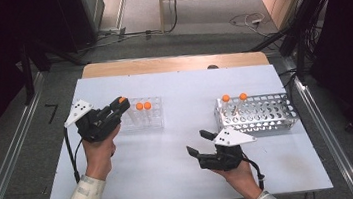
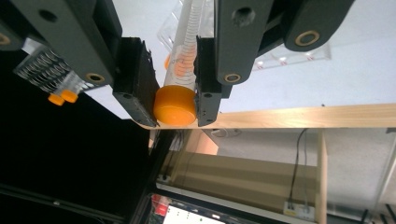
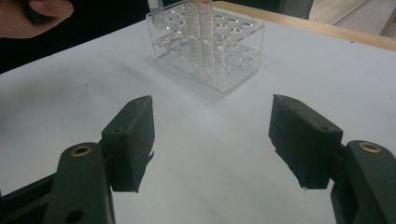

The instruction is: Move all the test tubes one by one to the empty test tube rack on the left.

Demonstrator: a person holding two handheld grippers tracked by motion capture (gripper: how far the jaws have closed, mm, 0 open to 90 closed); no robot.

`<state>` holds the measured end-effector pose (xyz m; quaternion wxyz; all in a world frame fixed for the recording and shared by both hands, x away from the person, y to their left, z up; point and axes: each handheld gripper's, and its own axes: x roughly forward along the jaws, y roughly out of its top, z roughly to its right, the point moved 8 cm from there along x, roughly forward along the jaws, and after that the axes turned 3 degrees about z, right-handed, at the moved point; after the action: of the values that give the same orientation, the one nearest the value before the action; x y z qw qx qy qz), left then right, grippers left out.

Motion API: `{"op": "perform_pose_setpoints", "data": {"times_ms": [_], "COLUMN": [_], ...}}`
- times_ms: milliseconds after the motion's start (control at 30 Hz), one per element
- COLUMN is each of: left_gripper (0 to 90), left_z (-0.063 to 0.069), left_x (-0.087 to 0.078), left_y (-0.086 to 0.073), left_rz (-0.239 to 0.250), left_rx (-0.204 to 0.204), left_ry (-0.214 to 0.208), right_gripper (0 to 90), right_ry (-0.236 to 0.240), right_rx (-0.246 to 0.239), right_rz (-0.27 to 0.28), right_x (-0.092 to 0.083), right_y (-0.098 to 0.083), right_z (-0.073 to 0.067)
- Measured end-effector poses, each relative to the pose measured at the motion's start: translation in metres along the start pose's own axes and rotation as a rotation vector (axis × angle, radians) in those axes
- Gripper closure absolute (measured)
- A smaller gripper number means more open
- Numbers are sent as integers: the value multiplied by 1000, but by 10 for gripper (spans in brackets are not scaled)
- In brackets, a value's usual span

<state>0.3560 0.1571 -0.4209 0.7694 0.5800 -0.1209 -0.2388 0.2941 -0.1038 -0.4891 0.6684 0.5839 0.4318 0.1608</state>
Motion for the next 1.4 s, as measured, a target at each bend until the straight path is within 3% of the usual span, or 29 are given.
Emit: {"op": "perform_pose_setpoints", "data": {"times_ms": [300,767,1033,1300,1400], "left_gripper": [694,694,694,692,692], "left_z": [-12,-20,-19,-13,-12], "left_x": [11,26,29,32,33], "left_y": [5,2,0,-8,-12], "left_rz": [0,-5,-10,-32,-41], "left_rx": [4,30,45,107,114], "left_ry": [37,86,88,93,97], "right_gripper": [304,304,303,304,306], "right_ry": [-6,-4,-6,-7,-8], "right_rx": [5,10,8,2,-1], "right_rz": [3,-2,-5,-6,-7], "right_x": [-1,0,0,0,0], "right_y": [0,-1,-2,-2,-2], "right_z": [2,2,3,2,2]}}
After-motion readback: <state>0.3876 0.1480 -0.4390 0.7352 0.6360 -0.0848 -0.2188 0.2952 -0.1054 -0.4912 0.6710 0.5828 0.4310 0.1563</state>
